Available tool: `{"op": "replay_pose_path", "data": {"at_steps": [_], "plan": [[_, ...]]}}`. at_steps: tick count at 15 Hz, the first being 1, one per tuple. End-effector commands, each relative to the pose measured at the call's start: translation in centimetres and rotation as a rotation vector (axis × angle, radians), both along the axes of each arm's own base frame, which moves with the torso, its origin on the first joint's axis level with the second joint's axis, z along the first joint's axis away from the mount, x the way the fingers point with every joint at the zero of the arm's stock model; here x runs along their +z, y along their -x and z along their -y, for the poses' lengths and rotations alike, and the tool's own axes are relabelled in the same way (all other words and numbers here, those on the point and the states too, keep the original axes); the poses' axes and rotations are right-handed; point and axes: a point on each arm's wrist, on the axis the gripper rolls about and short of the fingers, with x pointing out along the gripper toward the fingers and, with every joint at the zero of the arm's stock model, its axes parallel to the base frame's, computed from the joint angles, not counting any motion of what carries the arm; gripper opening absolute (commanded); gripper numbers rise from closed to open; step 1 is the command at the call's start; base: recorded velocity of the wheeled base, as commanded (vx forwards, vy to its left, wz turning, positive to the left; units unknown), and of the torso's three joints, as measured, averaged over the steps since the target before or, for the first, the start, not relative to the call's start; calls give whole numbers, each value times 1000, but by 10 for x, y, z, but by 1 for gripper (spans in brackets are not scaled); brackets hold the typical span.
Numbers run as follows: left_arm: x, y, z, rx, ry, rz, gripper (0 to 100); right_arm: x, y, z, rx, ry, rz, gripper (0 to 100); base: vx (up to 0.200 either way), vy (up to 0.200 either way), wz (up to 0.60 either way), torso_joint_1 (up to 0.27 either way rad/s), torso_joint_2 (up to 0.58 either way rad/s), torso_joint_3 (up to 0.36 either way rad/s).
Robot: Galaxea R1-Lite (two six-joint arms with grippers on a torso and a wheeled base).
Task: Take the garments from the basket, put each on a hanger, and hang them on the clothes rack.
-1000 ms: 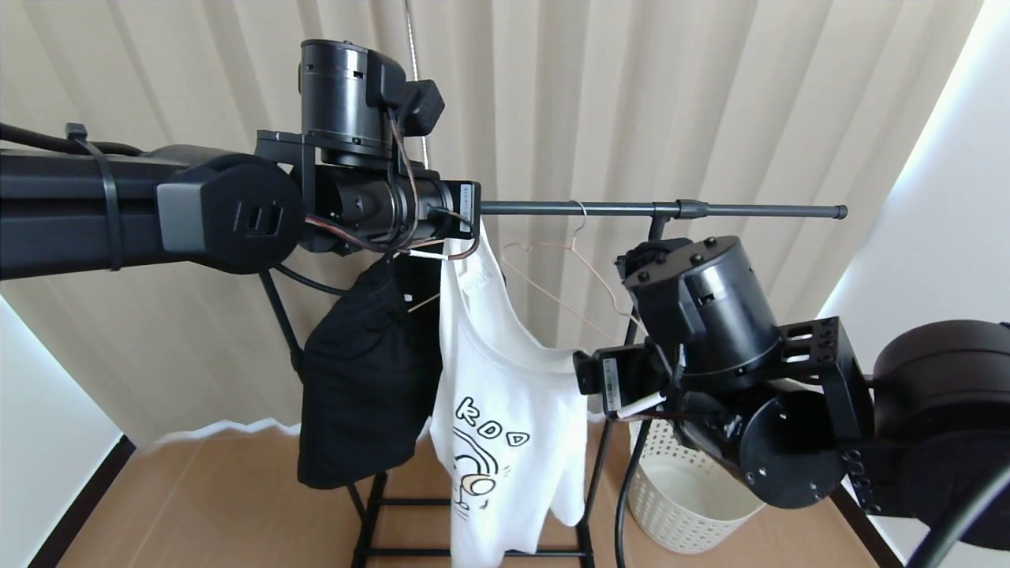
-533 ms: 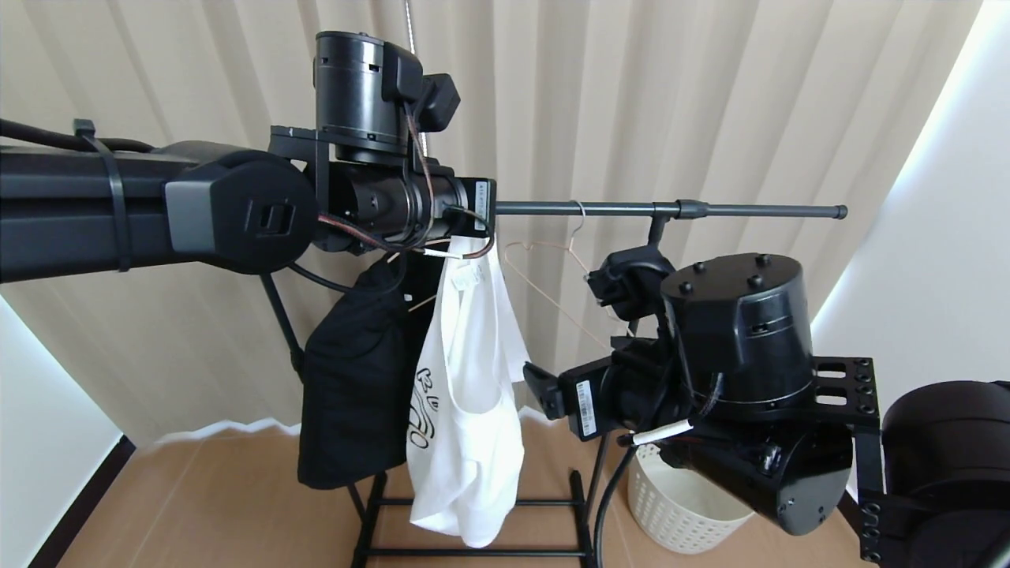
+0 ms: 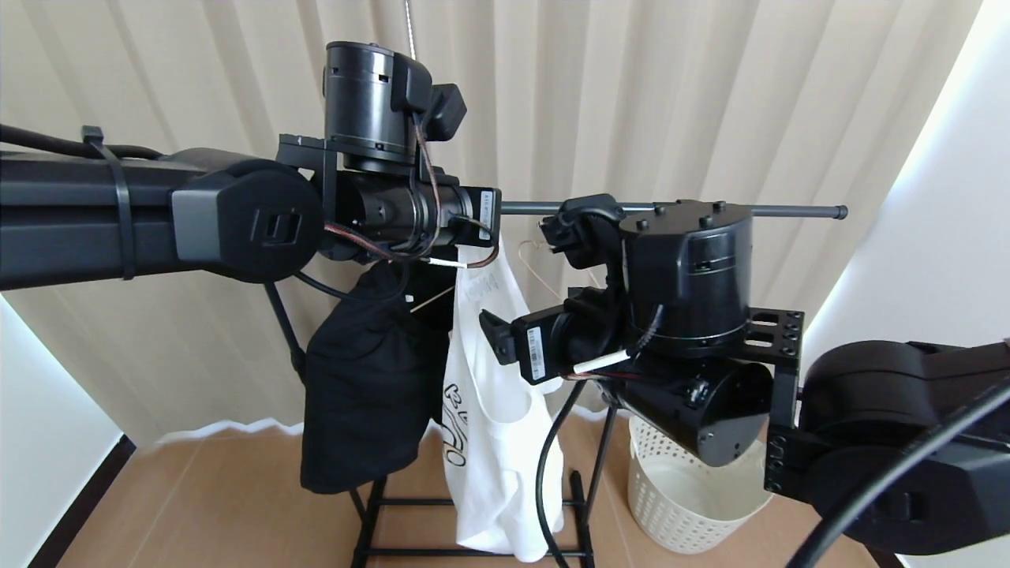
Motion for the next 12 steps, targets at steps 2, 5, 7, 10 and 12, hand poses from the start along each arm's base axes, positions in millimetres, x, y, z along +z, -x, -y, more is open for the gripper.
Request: {"op": "replay_pose_path", "data": {"at_steps": [2,5,7,10,12], "plan": [[5,4,-1,-5,3,10,0,-28,-36,6,-81,56,-44,100,0,0,0,0,0,0],[7,7,0,-12,1,16,0,-37,-52,21,-135,82,-60,100,0,0,0,0,0,0],[9,9,0,-14,2,20,0,-40,-56,32,-155,109,-66,100,0,0,0,0,0,0],[7,10,-1,-16,-4,15,0,-40,-48,41,-109,142,-74,100,0,0,0,0,0,0],[6,12,-3,-18,-6,11,0,-41,-47,42,-92,147,-77,100,0,0,0,0,0,0]]}}
